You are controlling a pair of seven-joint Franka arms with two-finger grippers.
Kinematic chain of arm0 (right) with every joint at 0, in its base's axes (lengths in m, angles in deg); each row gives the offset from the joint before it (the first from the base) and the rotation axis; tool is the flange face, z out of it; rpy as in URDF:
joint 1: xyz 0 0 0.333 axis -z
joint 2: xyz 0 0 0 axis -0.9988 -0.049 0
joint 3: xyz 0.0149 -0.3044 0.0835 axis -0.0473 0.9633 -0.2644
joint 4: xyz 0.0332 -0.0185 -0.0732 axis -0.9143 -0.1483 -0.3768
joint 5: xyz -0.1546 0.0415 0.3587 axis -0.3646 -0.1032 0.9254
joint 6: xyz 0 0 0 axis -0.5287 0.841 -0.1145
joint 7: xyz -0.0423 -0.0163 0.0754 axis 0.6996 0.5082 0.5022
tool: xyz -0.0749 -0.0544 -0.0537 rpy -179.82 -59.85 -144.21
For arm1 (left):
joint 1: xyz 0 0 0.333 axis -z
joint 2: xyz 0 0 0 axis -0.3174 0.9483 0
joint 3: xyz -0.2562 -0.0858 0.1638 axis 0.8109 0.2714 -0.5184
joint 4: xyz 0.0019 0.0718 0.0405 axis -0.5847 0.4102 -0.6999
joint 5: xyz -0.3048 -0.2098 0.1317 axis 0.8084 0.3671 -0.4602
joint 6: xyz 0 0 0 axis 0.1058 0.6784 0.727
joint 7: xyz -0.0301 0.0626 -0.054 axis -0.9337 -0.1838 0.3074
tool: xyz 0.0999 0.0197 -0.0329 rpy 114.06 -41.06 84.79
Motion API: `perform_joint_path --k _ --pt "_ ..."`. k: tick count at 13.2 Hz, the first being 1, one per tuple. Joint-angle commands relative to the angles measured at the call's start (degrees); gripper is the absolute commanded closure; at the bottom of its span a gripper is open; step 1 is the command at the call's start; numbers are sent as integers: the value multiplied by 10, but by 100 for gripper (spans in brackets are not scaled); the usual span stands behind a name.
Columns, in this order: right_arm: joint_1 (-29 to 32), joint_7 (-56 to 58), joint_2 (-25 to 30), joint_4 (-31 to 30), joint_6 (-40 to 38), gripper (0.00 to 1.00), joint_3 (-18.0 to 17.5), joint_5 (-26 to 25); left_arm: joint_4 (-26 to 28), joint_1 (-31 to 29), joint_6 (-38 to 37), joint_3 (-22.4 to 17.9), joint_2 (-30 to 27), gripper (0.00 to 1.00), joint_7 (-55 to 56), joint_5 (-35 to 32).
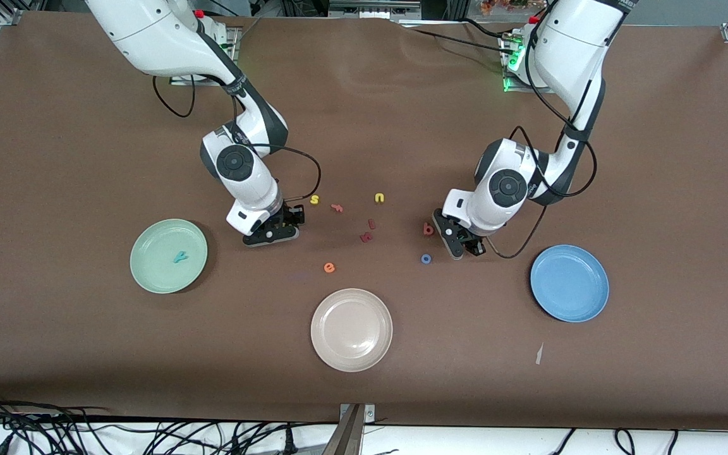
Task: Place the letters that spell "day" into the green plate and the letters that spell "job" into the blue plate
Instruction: 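Grasp the yellow letter with the right gripper while the left gripper grasps j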
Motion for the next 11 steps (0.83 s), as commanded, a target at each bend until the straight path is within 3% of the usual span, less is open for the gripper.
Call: perform_joint_path --k 1,3,7,9,11 --pt "-6 -22 -2 -6 16 45 0 -12 14 -15 5 3 -6 100 -9 -6" --pt "-8 -22 -2 -7 16 58 0 -13 3 -35 -37 2 -31 100 -2 1" --pt "-8 -20 -2 -7 15 86 0 -13 -107 -115 -237 -1 -44 100 12 1" --pt "-8 -20 -2 -7 15 91 0 -17 -142 -148 -292 -3 -44 100 12 -7" --pt "2 0 8 -3 8 91 1 -22 -143 -173 -296 -20 -42 100 11 -13"
